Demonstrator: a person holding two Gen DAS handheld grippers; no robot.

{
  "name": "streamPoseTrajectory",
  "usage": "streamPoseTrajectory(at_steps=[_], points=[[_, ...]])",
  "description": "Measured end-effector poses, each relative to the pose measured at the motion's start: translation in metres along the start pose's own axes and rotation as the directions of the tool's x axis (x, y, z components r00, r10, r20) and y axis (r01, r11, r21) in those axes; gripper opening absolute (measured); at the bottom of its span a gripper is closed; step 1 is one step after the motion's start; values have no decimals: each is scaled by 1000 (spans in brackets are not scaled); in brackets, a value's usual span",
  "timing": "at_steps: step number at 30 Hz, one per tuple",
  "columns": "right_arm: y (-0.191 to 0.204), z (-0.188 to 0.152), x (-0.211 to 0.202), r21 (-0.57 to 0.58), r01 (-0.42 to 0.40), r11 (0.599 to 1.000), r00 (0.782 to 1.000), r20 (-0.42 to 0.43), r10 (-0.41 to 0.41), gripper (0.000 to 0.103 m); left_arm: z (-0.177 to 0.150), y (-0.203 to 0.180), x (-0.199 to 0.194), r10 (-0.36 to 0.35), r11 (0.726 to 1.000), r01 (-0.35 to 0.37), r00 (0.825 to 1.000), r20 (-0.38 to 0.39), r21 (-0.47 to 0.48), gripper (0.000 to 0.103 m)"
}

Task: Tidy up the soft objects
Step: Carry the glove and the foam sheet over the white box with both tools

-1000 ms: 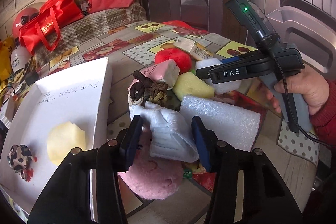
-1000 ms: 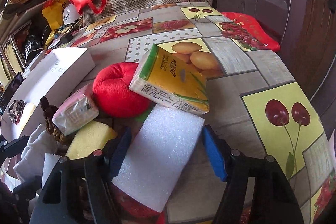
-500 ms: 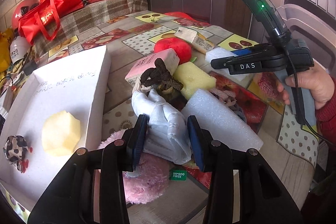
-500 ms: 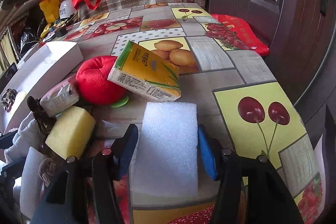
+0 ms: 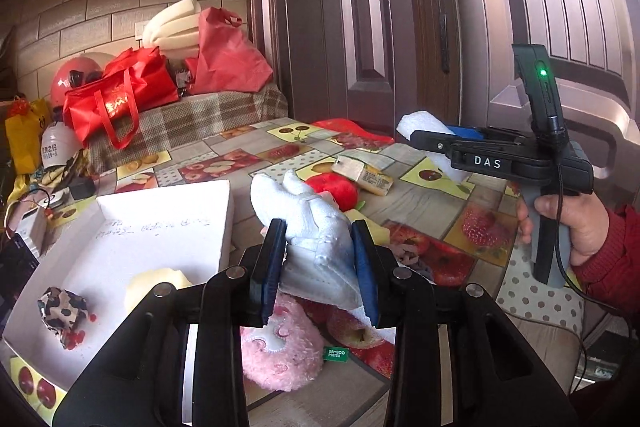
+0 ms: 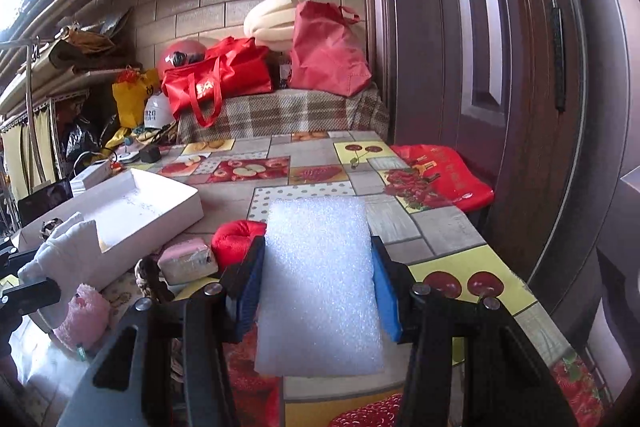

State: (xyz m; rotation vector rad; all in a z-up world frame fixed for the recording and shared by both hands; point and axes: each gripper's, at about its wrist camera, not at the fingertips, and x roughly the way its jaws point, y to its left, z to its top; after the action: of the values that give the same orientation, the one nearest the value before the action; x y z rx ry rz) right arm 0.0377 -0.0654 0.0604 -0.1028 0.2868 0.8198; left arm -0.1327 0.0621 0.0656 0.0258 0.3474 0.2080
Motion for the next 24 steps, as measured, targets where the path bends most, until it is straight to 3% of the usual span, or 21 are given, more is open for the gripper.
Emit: streamPoseTrajectory(at_steps=[6,24], points=[[33,2,-16,-9,-59,998,993,97,60,49,-2,18,-1,64,997,-63,998,11,-40,33],[103,-2,-10,-53,-215,975,974,66,218,49,-10,42,-17,162,986,-159,986,50,-49,33]])
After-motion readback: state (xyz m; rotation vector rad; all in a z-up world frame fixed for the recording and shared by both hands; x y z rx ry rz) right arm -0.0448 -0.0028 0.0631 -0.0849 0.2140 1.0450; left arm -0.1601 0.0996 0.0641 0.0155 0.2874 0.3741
